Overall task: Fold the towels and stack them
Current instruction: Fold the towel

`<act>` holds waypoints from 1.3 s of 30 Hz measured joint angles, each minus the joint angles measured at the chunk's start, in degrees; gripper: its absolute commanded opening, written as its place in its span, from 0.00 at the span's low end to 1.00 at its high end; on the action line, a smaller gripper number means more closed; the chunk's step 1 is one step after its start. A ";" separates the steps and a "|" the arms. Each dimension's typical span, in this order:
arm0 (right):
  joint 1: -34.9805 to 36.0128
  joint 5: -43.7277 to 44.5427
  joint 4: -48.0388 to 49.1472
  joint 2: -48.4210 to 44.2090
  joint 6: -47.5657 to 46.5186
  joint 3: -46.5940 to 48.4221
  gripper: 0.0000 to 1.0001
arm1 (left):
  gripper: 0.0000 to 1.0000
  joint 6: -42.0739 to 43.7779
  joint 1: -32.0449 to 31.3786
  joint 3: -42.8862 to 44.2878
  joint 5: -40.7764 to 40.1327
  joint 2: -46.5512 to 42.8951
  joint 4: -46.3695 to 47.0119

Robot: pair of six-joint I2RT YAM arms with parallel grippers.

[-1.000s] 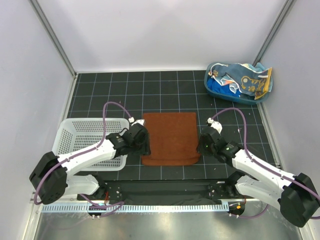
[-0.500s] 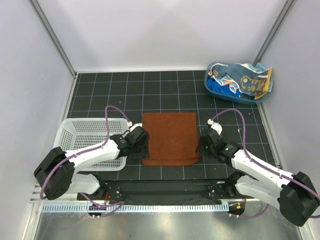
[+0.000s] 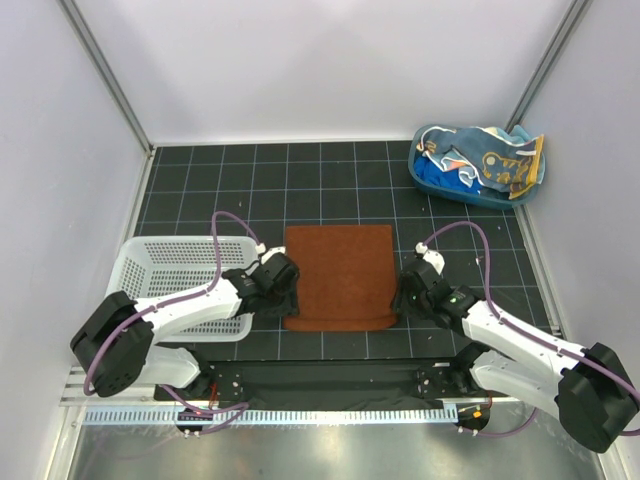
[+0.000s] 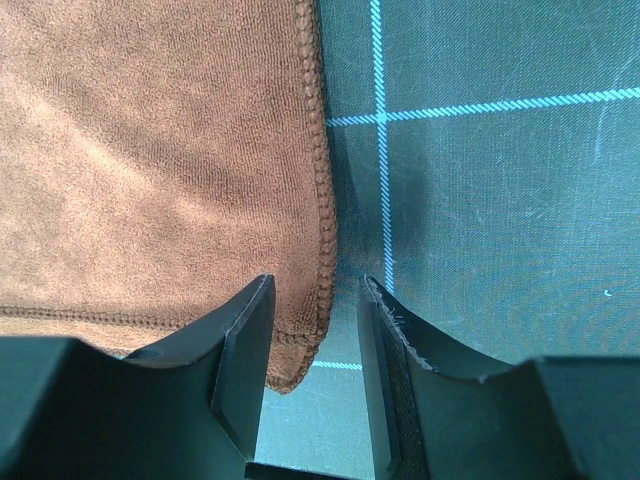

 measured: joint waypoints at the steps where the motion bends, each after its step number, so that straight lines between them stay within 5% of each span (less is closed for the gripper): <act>1: 0.00 -0.13 0.04 -0.02 0.13 -0.04 0.45 | 0.48 -0.02 0.00 -0.04 0.00 -0.02 -0.02; 22: 0.00 -2.69 1.68 -1.42 2.03 -1.62 0.35 | 0.47 -0.87 0.00 -1.90 0.46 -1.79 -0.20; 39: 0.00 -2.49 0.59 -2.78 2.21 -1.60 0.15 | 0.11 -1.03 0.00 -1.90 0.42 -1.79 -0.09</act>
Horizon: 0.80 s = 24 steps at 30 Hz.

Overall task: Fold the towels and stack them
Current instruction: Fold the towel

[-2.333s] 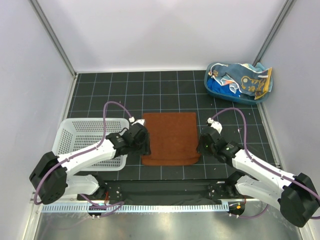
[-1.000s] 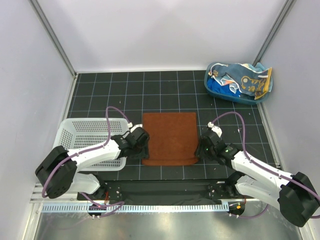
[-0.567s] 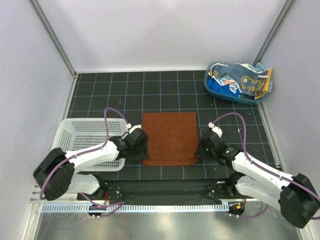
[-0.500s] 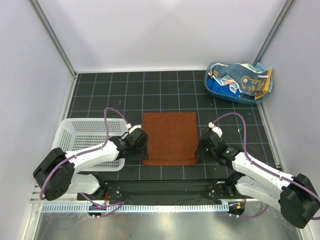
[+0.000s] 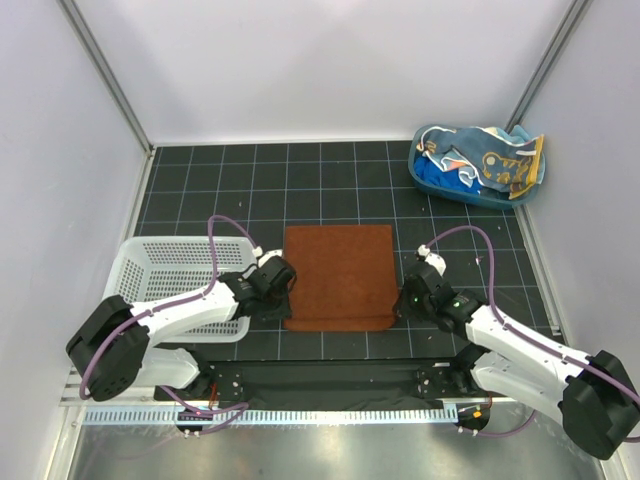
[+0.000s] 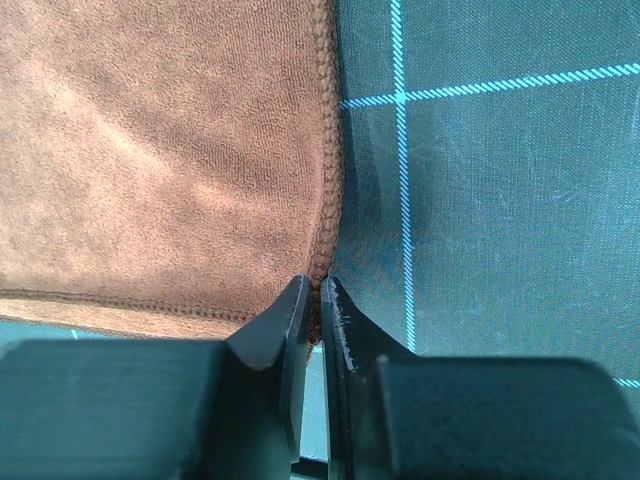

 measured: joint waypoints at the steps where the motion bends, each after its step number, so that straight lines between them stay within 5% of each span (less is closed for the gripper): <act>1: 0.00 0.04 -0.13 0.00 -0.02 0.00 0.13 | 0.10 0.07 0.00 0.00 0.00 0.00 0.00; 3: 0.00 0.13 -0.50 0.00 -0.11 0.04 0.11 | 0.00 0.09 0.00 0.02 0.00 0.00 0.00; 24: 0.00 4.07 -6.12 3.21 -4.79 13.22 0.07 | 0.00 4.85 2.91 13.70 -3.30 0.04 -5.57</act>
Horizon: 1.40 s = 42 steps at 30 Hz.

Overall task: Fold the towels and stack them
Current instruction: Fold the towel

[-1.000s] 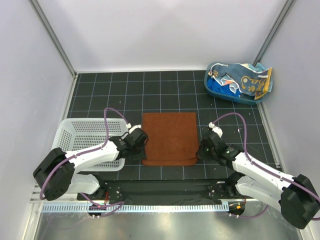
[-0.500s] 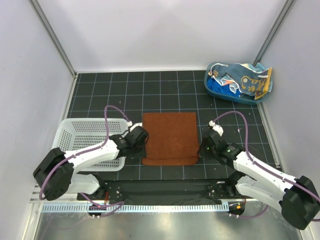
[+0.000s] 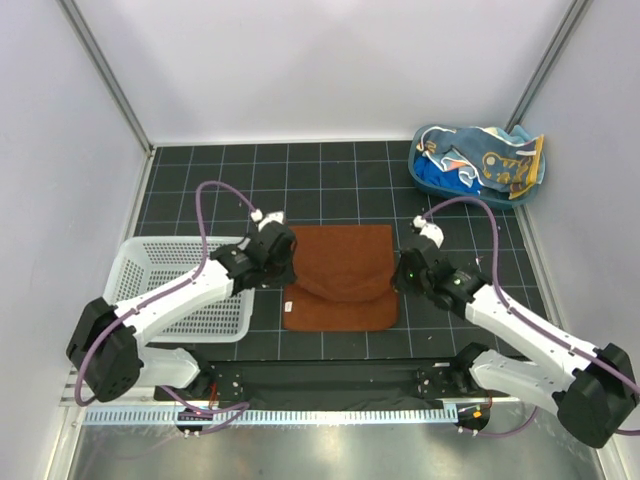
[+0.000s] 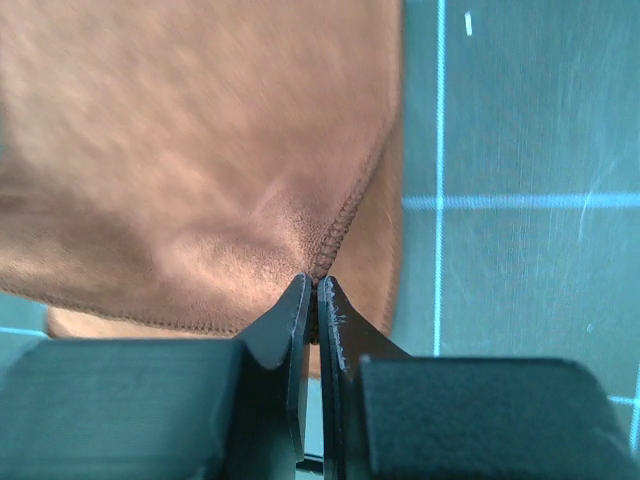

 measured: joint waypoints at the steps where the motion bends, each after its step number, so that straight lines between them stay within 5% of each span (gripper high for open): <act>1: -0.04 0.55 -0.20 1.11 -0.57 2.03 0.07 | 0.00 0.68 1.29 1.55 -0.17 0.17 -0.31; 12: -9.97 0.74 1.36 19.71 -9.22 27.56 0.03 | 0.00 7.52 15.65 25.09 2.64 10.69 -2.21; 19: -14.58 -1.22 2.10 27.71 -13.14 38.40 0.03 | 0.00 10.14 18.67 38.01 4.68 18.64 -4.13; 27: -14.88 -2.82 1.62 28.85 -14.93 45.97 0.03 | 0.00 10.69 18.97 42.14 5.68 19.37 -6.54; 42: -14.88 -3.06 -0.98 26.80 -15.28 44.92 0.03 | 0.00 11.15 18.99 41.88 5.86 18.91 -7.85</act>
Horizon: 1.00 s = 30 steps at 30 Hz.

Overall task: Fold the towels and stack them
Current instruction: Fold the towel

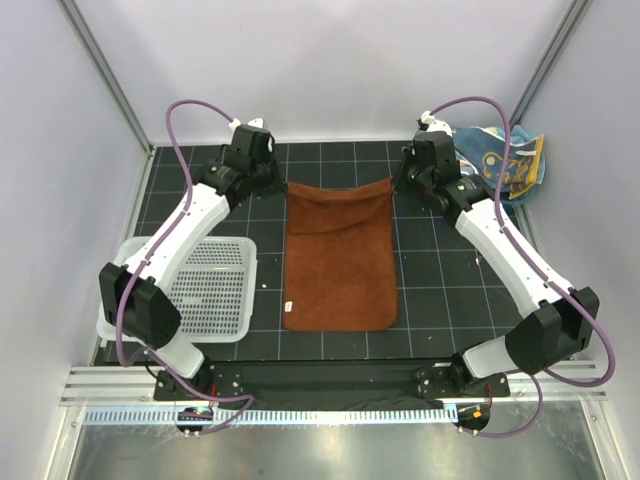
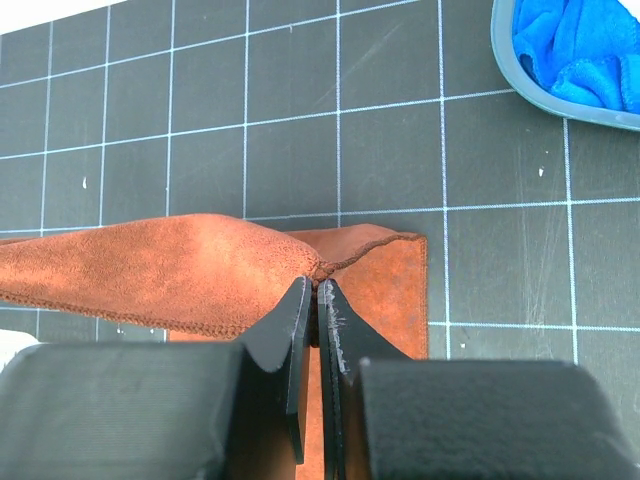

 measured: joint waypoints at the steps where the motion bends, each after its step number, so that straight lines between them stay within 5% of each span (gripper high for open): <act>1: 0.00 0.00 0.00 -0.28 0.00 -0.09 0.03 | 0.00 0.02 0.00 -0.02 0.02 -0.13 -0.15; 30: 0.00 -0.35 -0.92 -7.96 0.31 -4.96 0.03 | 0.00 -0.04 0.00 -5.35 2.19 -8.57 -1.20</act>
